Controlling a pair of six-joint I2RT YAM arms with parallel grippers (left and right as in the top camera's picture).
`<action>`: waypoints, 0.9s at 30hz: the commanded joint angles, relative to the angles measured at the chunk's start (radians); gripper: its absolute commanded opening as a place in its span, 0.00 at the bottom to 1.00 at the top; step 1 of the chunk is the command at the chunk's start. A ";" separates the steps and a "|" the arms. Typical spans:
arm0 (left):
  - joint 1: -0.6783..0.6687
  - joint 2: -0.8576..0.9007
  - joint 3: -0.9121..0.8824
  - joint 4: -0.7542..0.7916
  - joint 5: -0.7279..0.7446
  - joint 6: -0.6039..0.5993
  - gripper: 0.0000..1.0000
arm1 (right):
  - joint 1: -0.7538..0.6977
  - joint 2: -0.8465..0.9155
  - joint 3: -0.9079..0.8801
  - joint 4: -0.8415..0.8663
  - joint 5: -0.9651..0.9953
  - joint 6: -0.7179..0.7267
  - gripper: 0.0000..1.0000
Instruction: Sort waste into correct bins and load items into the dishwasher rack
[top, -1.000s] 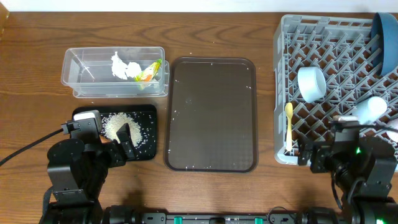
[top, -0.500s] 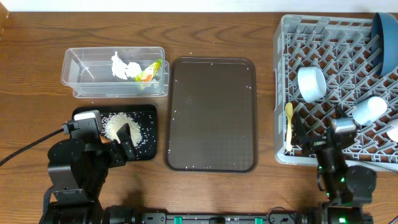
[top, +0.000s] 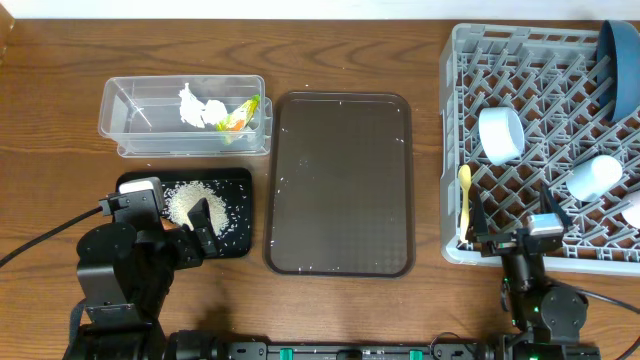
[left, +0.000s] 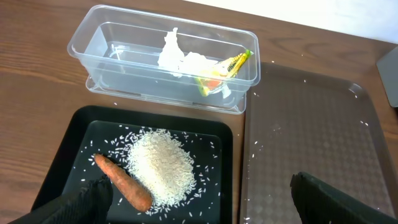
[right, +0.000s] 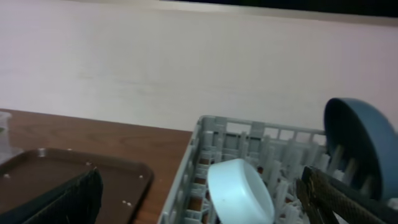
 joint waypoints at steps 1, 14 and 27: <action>0.002 -0.003 -0.002 0.001 -0.008 0.009 0.93 | 0.027 -0.039 -0.037 0.005 0.028 -0.051 0.99; 0.002 -0.003 -0.002 0.001 -0.008 0.009 0.94 | 0.012 -0.134 -0.048 -0.275 0.029 -0.051 0.99; 0.002 -0.003 -0.002 0.001 -0.008 0.009 0.94 | 0.000 -0.136 -0.048 -0.273 0.032 -0.050 0.99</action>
